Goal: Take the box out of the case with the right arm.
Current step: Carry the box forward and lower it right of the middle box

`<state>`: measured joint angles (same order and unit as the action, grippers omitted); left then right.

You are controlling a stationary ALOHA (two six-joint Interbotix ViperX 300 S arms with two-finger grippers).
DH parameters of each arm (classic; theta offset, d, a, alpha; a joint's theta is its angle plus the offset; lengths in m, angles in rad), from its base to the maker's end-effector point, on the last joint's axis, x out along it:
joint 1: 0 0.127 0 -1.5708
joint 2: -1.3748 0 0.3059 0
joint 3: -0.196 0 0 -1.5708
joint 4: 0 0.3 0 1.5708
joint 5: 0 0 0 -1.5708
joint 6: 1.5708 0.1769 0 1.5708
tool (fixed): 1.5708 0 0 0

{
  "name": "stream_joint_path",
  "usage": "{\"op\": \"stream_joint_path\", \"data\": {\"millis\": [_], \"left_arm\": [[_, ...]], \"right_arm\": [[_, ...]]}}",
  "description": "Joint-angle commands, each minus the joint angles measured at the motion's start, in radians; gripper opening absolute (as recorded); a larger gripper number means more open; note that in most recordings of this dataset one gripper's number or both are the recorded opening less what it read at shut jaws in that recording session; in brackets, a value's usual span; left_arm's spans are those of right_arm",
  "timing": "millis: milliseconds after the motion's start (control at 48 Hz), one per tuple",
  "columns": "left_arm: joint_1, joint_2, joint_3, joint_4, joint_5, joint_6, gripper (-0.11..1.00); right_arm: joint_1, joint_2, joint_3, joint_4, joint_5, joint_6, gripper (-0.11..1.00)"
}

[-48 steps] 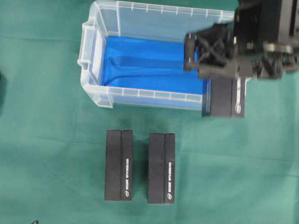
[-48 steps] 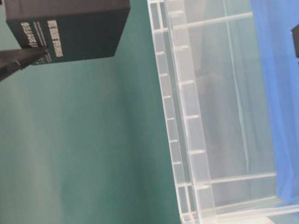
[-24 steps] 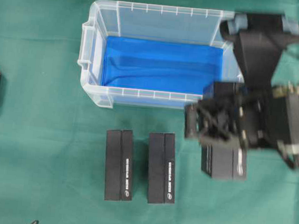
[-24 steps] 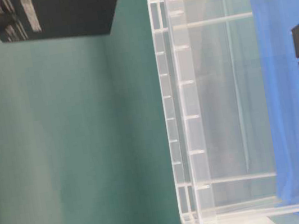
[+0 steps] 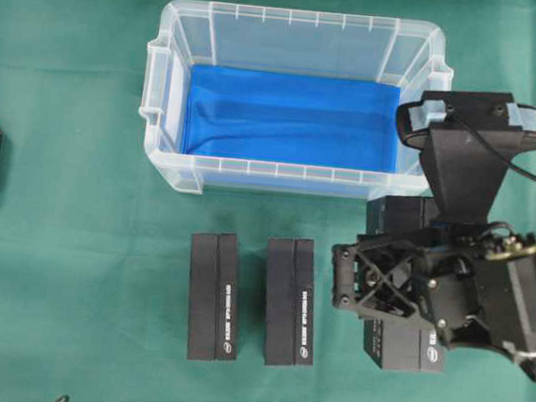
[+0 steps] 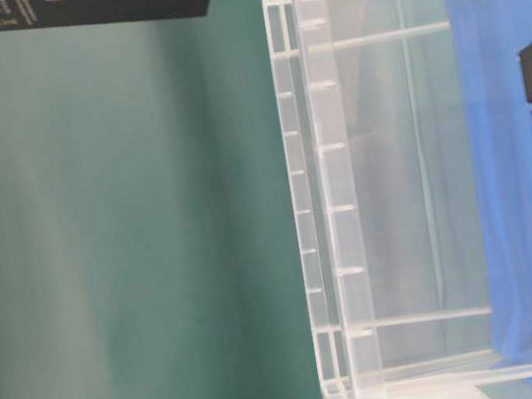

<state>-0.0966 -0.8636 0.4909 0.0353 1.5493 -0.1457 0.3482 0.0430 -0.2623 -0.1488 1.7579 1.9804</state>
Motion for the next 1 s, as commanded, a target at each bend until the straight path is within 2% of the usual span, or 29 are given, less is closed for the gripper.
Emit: {"op": "stream_joint_path", "data": {"millis": [0, 167, 333, 521, 646, 979], "left_arm": [[0.0, 0.008, -0.009, 0.003, -0.005, 0.0, 0.0], [0.0, 0.009, -0.009, 0.003, -0.003, 0.0, 0.0], [0.0, 0.011, -0.009, 0.003, -0.005, 0.0, 0.0], [-0.002, 0.012, -0.009, 0.003, -0.005, 0.0, 0.0], [0.0, 0.012, -0.009, 0.003, -0.005, 0.0, 0.0], [0.0, 0.012, -0.009, 0.003, -0.005, 0.0, 0.0]], "right_arm": [[0.003, -0.009, -0.017, -0.005, 0.005, 0.003, 0.64], [0.003, 0.002, 0.018, 0.003, -0.011, 0.008, 0.64], [0.003, 0.002, 0.1, 0.028, -0.086, 0.009, 0.64], [0.003, 0.003, 0.253, 0.054, -0.261, 0.021, 0.64], [0.003, 0.003, 0.357, 0.064, -0.387, 0.06, 0.64], [0.003, 0.003, 0.554, 0.091, -0.589, 0.086, 0.64]]}}
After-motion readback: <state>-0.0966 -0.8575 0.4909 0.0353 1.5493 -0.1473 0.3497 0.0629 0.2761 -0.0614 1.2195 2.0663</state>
